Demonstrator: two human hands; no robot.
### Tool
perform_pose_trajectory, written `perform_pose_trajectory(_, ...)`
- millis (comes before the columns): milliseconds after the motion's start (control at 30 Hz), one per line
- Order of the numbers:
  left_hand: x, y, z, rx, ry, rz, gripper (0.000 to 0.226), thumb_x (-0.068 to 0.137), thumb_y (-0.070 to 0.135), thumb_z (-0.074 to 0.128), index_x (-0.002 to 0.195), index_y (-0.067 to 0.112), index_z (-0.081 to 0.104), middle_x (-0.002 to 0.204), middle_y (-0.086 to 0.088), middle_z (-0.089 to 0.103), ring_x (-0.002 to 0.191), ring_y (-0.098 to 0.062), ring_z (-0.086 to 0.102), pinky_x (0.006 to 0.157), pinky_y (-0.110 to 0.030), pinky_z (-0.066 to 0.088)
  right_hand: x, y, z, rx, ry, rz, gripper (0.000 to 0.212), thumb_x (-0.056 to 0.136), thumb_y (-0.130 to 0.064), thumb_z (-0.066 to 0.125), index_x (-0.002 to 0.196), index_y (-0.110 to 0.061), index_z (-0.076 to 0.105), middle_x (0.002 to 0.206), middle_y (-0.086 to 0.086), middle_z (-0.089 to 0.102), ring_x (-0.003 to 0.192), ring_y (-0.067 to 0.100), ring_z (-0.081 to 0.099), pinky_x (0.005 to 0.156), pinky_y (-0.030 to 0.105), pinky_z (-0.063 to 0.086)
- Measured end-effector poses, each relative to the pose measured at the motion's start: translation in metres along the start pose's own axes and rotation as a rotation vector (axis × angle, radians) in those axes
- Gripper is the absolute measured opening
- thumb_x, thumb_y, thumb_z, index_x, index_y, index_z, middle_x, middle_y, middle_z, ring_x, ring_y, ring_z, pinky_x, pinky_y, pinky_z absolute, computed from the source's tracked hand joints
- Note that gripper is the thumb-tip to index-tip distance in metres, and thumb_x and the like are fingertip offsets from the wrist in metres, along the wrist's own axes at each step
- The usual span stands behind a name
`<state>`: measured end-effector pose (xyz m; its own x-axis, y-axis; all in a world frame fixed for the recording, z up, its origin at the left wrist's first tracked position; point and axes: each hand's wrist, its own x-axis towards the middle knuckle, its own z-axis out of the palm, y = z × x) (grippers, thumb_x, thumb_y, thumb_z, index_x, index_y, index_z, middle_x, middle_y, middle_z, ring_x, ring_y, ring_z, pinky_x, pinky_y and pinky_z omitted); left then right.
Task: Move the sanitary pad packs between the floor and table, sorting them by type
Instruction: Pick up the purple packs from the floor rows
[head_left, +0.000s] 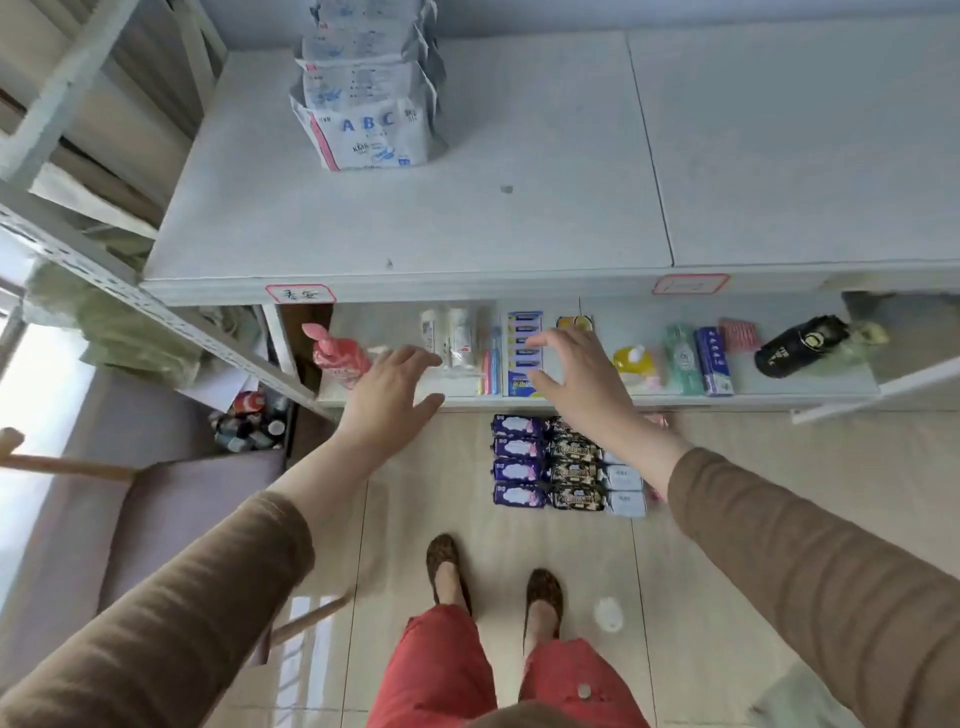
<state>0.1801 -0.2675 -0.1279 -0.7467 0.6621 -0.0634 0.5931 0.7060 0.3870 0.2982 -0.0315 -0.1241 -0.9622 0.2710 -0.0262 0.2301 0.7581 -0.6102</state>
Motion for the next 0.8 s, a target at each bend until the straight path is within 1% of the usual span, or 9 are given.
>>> perform_pose_trajectory(67, -0.017, 0.0, 0.027, -0.012, -0.08, -0.033, 0.044, 0.085, 0.032, 0.067, 0.127, 0.023, 0.057, 0.131, 0.004, 0.054, 0.12, -0.021, 0.05, 0.092, -0.041, 0.048, -0.027, 0.02, 0.02, 0.003, -0.028, 0.063, 0.031, 0.096, -0.026, 0.06, 0.126, -0.02, 0.056, 0.129, -0.003, 0.056, 0.125, 0.018, 0.044, 0.1, 0.028, 0.034)
perform_pose_trajectory(133, -0.033, -0.003, 0.057, -0.016, -0.168, -0.036, 0.045, 0.085, 0.033, 0.067, 0.128, 0.023, 0.056, 0.131, 0.004, 0.052, 0.121, -0.02, 0.049, 0.096, -0.041, 0.047, -0.053, 0.04, 0.045, 0.007, -0.053, 0.14, 0.032, 0.095, -0.024, 0.06, 0.127, -0.019, 0.057, 0.128, -0.001, 0.056, 0.123, 0.019, 0.045, 0.1, 0.03, 0.037)
perform_pose_trajectory(267, -0.06, -0.018, 0.12, 0.002, -0.298, -0.021, 0.046, 0.087, 0.035, 0.065, 0.131, 0.025, 0.054, 0.133, 0.005, 0.051, 0.123, -0.019, 0.048, 0.097, -0.038, 0.046, -0.097, 0.081, 0.104, 0.035, -0.092, 0.286, 0.034, 0.092, -0.02, 0.063, 0.126, -0.017, 0.059, 0.127, 0.001, 0.058, 0.121, 0.021, 0.048, 0.097, 0.029, 0.035)
perform_pose_trajectory(367, -0.076, -0.032, 0.175, 0.013, -0.397, -0.012, 0.048, 0.09, 0.035, 0.063, 0.135, 0.024, 0.051, 0.136, 0.006, 0.047, 0.127, -0.018, 0.045, 0.1, -0.038, 0.045, -0.125, 0.115, 0.156, 0.047, -0.137, 0.367, 0.039, 0.09, -0.018, 0.066, 0.128, -0.015, 0.058, 0.127, 0.003, 0.058, 0.121, 0.022, 0.05, 0.097, 0.031, 0.039)
perform_pose_trajectory(433, -0.085, -0.043, 0.214, 0.016, -0.449, -0.018, 0.05, 0.09, 0.035, 0.062, 0.137, 0.024, 0.048, 0.139, 0.006, 0.045, 0.129, -0.017, 0.043, 0.103, -0.039, 0.044, -0.142, 0.138, 0.191, 0.062, -0.161, 0.424, 0.042, 0.091, -0.018, 0.065, 0.131, -0.015, 0.055, 0.129, 0.002, 0.055, 0.121, 0.02, 0.052, 0.092, 0.028, 0.041)
perform_pose_trajectory(500, -0.091, -0.053, 0.254, 0.009, -0.478, -0.036, 0.052, 0.09, 0.034, 0.062, 0.139, 0.024, 0.046, 0.141, 0.008, 0.042, 0.129, -0.016, 0.042, 0.102, -0.038, 0.045, -0.155, 0.164, 0.226, 0.065, -0.183, 0.467, 0.046, 0.091, -0.018, 0.064, 0.134, -0.016, 0.051, 0.134, 0.002, 0.052, 0.124, 0.018, 0.051, 0.092, 0.028, 0.042)
perform_pose_trajectory(567, -0.095, -0.064, 0.295, -0.009, -0.493, -0.065, 0.053, 0.09, 0.032, 0.062, 0.139, 0.025, 0.044, 0.141, 0.009, 0.042, 0.128, -0.016, 0.042, 0.098, -0.037, 0.046, -0.163, 0.19, 0.258, 0.068, -0.207, 0.5, 0.051, 0.09, -0.017, 0.064, 0.138, -0.016, 0.048, 0.139, 0.002, 0.049, 0.128, 0.019, 0.048, 0.097, 0.033, 0.042)
perform_pose_trajectory(633, -0.094, -0.076, 0.336, -0.03, -0.499, -0.106, 0.054, 0.089, 0.032, 0.063, 0.139, 0.025, 0.043, 0.141, 0.009, 0.042, 0.126, -0.016, 0.043, 0.096, -0.037, 0.047, -0.164, 0.218, 0.29, 0.071, -0.221, 0.513, 0.053, 0.091, -0.016, 0.064, 0.141, -0.015, 0.045, 0.143, 0.002, 0.046, 0.131, 0.019, 0.046, 0.1, 0.034, 0.042)
perform_pose_trajectory(800, -0.074, -0.11, 0.442, -0.056, -0.488, -0.181, 0.059, 0.089, 0.031, 0.065, 0.142, 0.022, 0.041, 0.144, 0.004, 0.042, 0.131, -0.019, 0.041, 0.103, -0.036, 0.041, -0.153, 0.285, 0.372, 0.004, -0.271, 0.478, 0.058, 0.092, -0.016, 0.063, 0.145, -0.014, 0.038, 0.146, 0.005, 0.041, 0.134, 0.022, 0.042, 0.1, 0.036, 0.044)
